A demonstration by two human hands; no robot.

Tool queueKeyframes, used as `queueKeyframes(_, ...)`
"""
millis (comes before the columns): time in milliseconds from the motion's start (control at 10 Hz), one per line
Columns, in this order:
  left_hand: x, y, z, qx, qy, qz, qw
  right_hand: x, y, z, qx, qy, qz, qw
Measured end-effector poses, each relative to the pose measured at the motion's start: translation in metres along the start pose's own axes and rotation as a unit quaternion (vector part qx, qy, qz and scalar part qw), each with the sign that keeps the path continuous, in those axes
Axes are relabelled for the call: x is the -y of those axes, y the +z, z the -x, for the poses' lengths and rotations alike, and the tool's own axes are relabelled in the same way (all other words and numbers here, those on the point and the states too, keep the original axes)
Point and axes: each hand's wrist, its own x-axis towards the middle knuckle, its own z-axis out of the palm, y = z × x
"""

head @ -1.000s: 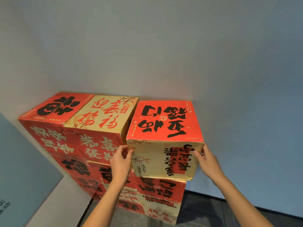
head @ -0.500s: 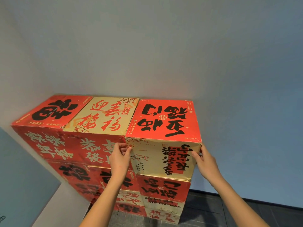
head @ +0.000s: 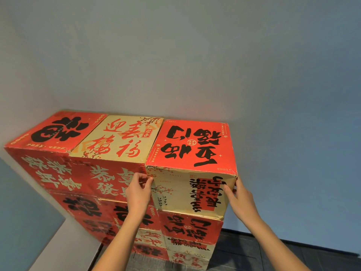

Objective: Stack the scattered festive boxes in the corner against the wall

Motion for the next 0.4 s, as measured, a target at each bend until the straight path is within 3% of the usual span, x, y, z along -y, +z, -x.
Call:
queueKeyframes(300,-0.004,-0.004,0.006,-0.018,0.001,0.002,1.000,0.001,-0.012,-0.002,0.007,-0.011,0.015,1.000)
queueKeyframes(400,-0.008,-0.010,0.008,-0.051,0.042,-0.011,0.998,0.011,-0.022,-0.011,-0.021,0.003,0.053,0.998)
